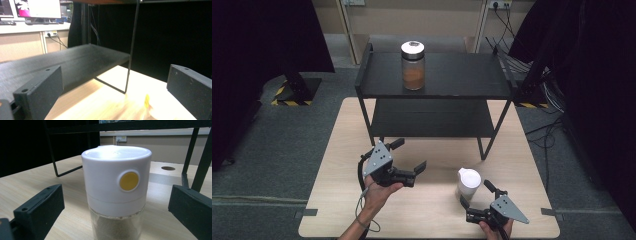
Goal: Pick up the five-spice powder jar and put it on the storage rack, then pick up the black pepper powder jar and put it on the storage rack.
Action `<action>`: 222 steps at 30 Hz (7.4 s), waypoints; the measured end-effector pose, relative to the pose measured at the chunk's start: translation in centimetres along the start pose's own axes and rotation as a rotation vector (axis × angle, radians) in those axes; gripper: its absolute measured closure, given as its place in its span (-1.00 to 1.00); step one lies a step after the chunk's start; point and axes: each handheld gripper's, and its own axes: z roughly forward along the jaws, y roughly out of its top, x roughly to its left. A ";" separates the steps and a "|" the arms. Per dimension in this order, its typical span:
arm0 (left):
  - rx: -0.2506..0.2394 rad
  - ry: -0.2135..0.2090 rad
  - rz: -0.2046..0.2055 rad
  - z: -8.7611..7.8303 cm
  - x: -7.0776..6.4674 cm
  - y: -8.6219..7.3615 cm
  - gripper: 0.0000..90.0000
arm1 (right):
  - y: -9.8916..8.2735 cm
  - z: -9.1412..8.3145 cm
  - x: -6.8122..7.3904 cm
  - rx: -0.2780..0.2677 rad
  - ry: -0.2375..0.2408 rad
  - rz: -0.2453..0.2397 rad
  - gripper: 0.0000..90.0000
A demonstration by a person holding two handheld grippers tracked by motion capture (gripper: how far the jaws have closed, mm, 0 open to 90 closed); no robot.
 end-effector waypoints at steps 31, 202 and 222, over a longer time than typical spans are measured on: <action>0.046 0.041 -0.071 0.2 1.1 -9.5 -0.99 | 0.0 0.1 0.0 0.005 0.003 -0.006 -0.99; 0.121 0.050 -0.066 1.4 0.5 -10.8 -0.98 | 4.0 1.9 -0.9 0.022 0.071 -0.089 -0.32; 0.122 0.052 -0.067 1.4 0.5 -10.8 -0.98 | 11.4 2.7 -1.2 -0.028 0.112 -0.089 -0.32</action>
